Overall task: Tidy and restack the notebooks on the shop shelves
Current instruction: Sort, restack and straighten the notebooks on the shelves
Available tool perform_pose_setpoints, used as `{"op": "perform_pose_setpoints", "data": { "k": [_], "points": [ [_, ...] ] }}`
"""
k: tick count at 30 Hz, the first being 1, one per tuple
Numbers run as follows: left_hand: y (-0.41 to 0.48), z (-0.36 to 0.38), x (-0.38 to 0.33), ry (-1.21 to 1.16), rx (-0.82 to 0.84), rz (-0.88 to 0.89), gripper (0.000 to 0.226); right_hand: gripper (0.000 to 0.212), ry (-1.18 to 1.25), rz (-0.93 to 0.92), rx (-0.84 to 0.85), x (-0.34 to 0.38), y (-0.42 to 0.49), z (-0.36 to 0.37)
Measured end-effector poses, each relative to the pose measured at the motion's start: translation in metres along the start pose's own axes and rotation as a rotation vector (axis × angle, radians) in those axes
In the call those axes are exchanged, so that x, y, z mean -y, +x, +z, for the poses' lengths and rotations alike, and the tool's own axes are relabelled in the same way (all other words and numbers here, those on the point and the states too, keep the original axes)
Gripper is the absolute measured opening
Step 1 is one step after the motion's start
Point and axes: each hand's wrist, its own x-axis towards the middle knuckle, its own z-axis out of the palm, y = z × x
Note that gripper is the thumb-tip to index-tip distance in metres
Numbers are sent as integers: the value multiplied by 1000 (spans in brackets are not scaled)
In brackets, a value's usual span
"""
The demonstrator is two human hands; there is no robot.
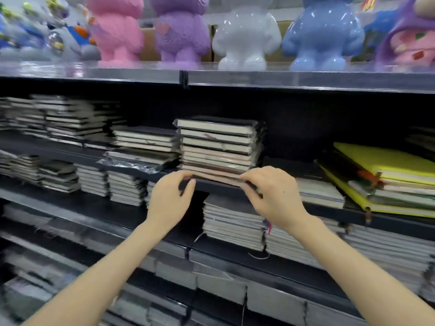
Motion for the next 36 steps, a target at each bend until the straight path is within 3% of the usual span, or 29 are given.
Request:
{"op": "perform_pose_setpoints", "data": {
  "k": [8,16,19,24,32,36],
  "points": [
    [40,-98,171,110,-9,-100,24,17,41,13,-3,108,101,127],
    [102,-125,276,114,-16,-135,31,17,4,-51,28,163,195,211],
    [122,-134,316,164,-25,-131,34,27,-57,-57,91,180,231,238],
    [146,-141,378,323,-39,-82,43,38,-169,-41,332,214,288,289],
    [192,-138,463,414,182,17,80,62,-271,401,821,202,343,389],
    [199,-136,479,369,189,110,73,65,-156,512,913,189,344,409]
  ]
}}
